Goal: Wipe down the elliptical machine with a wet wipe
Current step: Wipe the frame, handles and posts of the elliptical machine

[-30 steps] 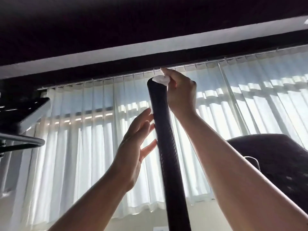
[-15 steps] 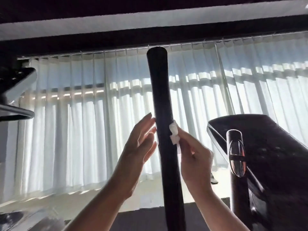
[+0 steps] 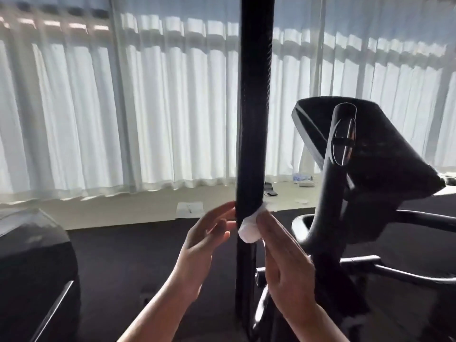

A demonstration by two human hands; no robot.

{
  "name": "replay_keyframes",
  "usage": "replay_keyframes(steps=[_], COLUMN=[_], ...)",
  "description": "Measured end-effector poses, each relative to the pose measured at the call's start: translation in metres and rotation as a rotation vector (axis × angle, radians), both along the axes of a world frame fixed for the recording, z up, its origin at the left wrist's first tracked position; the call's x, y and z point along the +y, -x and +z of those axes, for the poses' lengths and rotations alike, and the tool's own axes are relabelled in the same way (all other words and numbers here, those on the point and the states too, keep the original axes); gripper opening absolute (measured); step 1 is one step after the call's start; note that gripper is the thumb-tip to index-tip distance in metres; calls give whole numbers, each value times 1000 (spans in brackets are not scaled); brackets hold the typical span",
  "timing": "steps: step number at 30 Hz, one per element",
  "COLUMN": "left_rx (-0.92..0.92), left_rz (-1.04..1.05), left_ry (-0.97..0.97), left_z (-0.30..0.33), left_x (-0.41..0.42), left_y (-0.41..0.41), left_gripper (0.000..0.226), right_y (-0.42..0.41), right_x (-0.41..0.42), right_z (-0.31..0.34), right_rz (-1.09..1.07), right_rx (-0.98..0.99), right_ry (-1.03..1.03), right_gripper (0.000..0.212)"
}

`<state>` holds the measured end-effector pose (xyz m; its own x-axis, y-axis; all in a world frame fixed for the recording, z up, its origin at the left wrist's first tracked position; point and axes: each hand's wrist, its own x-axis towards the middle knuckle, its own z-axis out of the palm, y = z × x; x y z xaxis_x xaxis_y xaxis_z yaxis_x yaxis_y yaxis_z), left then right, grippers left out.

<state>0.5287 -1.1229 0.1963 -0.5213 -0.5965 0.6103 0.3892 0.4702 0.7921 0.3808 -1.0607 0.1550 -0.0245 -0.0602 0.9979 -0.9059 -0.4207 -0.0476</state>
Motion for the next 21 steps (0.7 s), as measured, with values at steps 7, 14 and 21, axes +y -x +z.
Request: replay_keyframes(steps=[7, 14, 21], left_rx=[-42, -74, -219], left_rz=[-46, -62, -76], left_ry=[-155, -357, -543], left_z=[-44, -87, -143], left_x=[-17, -40, -45], left_y=[-14, -20, -26], left_gripper=[40, 27, 21], right_y=[11, 0, -9], right_x=[1, 5, 24], right_z=[4, -63, -50], right_rz=[-223, -425, -566], right_rx=[247, 756, 898], right_ry=[30, -296, -405], right_gripper=[32, 23, 21])
